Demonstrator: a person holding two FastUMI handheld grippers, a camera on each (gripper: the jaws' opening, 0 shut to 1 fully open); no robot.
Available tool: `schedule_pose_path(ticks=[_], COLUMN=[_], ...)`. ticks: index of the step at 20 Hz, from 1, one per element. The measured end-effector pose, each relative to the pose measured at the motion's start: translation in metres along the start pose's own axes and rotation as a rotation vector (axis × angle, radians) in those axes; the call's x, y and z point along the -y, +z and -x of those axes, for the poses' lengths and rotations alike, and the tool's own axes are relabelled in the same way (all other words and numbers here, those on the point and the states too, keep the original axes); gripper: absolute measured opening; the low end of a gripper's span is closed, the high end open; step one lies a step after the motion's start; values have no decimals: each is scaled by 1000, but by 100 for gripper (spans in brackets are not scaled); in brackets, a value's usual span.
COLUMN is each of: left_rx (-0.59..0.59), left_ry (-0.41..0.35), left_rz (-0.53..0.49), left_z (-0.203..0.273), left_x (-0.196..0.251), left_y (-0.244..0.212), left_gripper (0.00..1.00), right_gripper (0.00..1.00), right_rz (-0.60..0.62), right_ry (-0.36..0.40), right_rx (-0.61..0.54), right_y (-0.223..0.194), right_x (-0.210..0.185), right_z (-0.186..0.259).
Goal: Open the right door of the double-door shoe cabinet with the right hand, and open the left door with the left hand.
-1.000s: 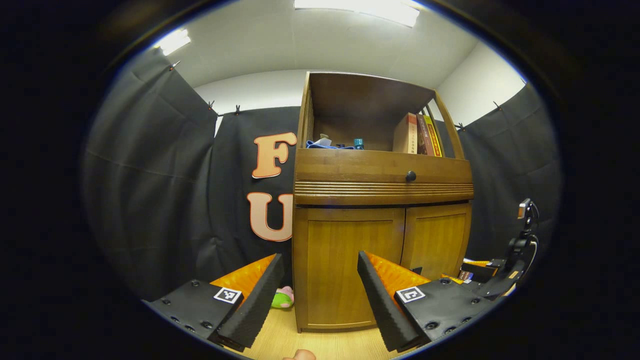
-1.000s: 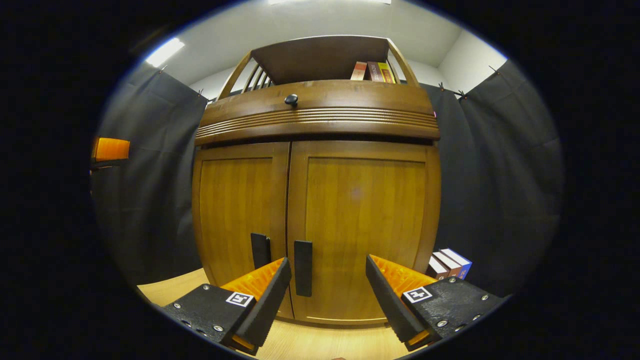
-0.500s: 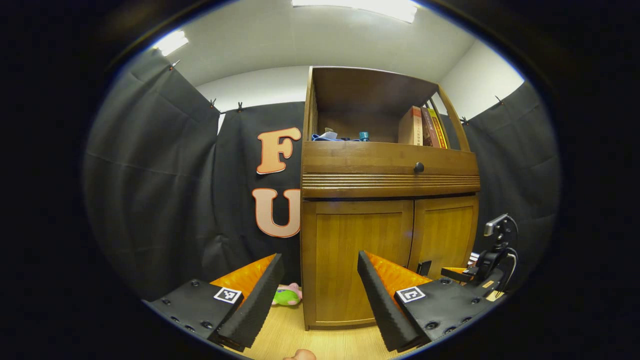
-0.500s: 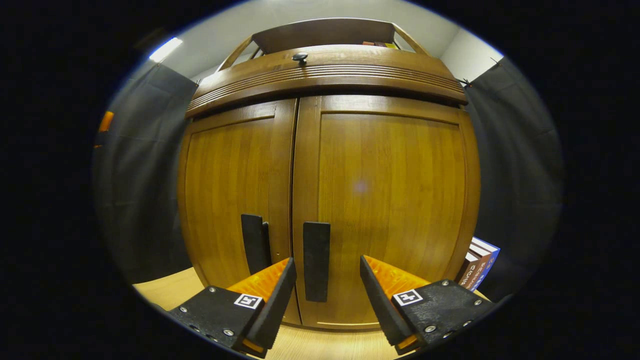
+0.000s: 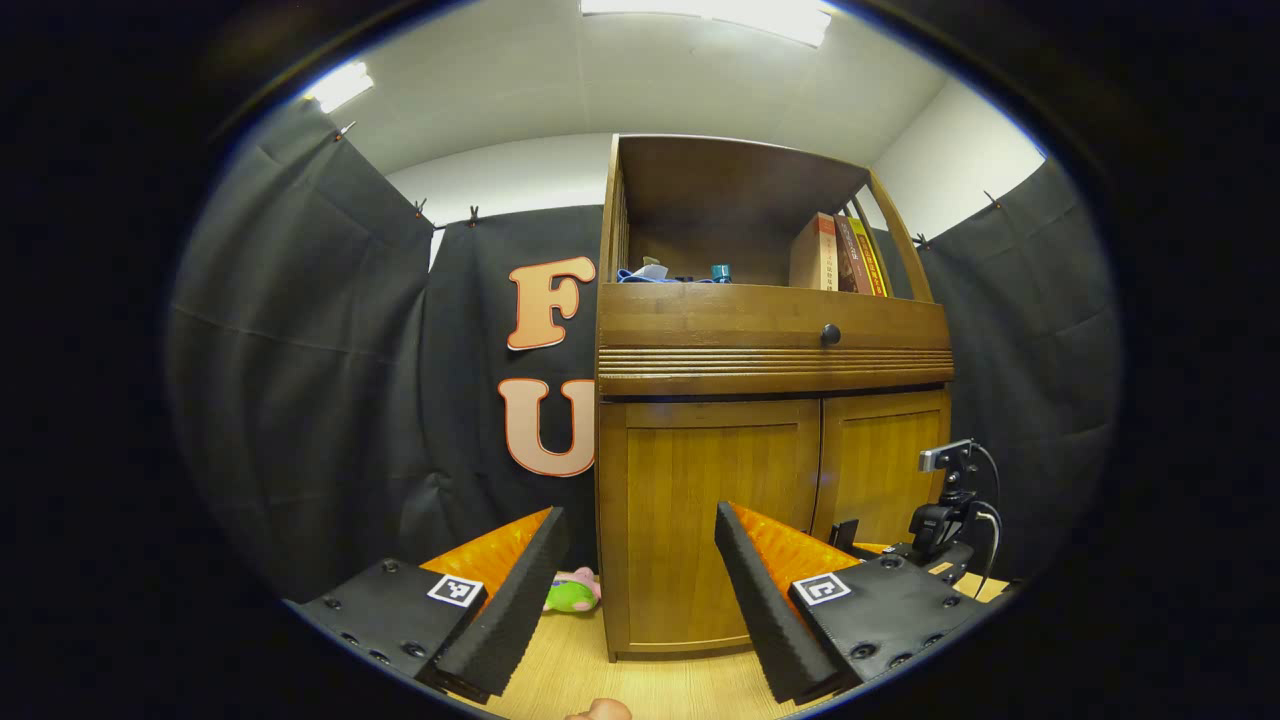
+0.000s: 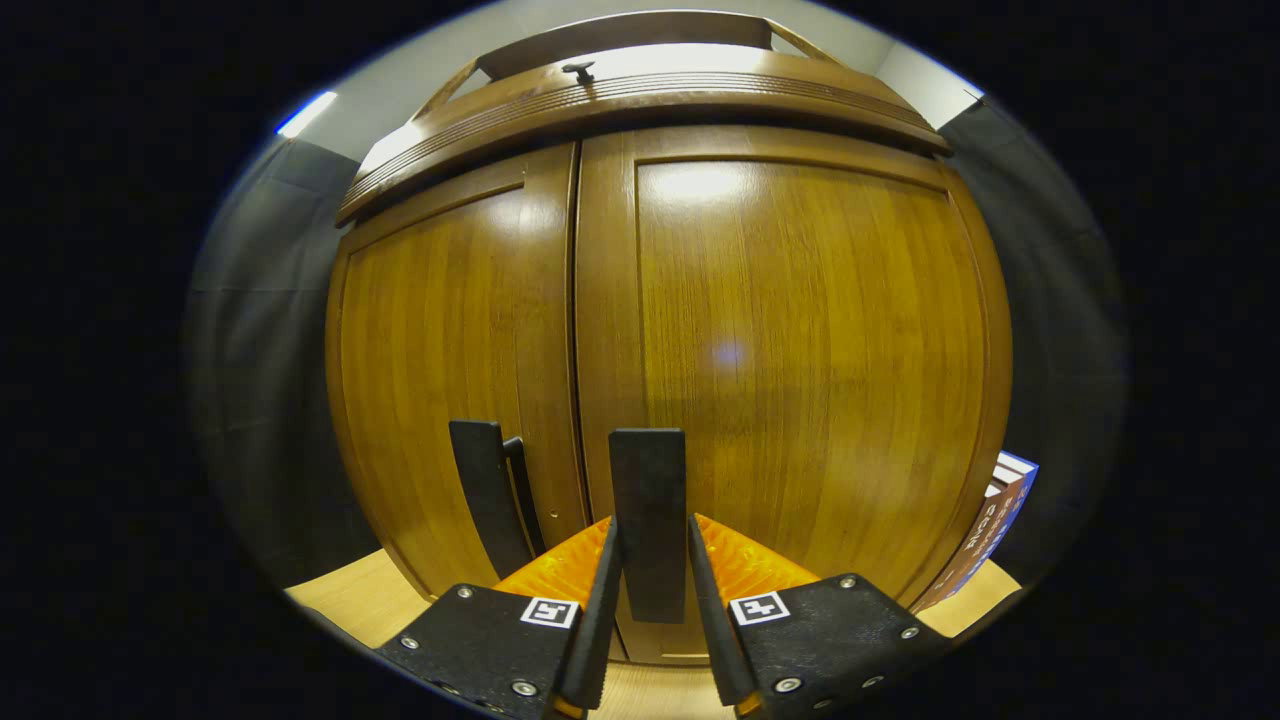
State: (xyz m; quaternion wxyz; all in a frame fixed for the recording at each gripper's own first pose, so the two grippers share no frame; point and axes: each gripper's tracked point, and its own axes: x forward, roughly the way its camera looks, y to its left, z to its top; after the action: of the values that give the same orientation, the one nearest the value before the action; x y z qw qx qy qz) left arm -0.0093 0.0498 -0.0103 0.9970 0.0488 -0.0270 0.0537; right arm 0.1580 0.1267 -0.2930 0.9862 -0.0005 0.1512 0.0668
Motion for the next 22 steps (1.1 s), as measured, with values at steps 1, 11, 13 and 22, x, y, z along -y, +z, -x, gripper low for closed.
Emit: schedule_pose_path(ticks=[1,11,13,22], left_rx=[3,6,8,21], left_ry=[3,26,15,-11], left_rz=[-2,4,-1,-9], left_z=[0,3,4,13], left_x=[-2,-21,-19,-5], left_y=[1,-4,-3,5], left_gripper=[95,97,97,96], right_gripper=[38,32,32,32], right_rz=[-5,-12,-24,-32], right_ry=[-2,19,34,97], right_rx=[0,9,4,5], right_y=[0,-1,-2,-4], right_x=[0,-1,0,4], right_z=[-1,11,20,61])
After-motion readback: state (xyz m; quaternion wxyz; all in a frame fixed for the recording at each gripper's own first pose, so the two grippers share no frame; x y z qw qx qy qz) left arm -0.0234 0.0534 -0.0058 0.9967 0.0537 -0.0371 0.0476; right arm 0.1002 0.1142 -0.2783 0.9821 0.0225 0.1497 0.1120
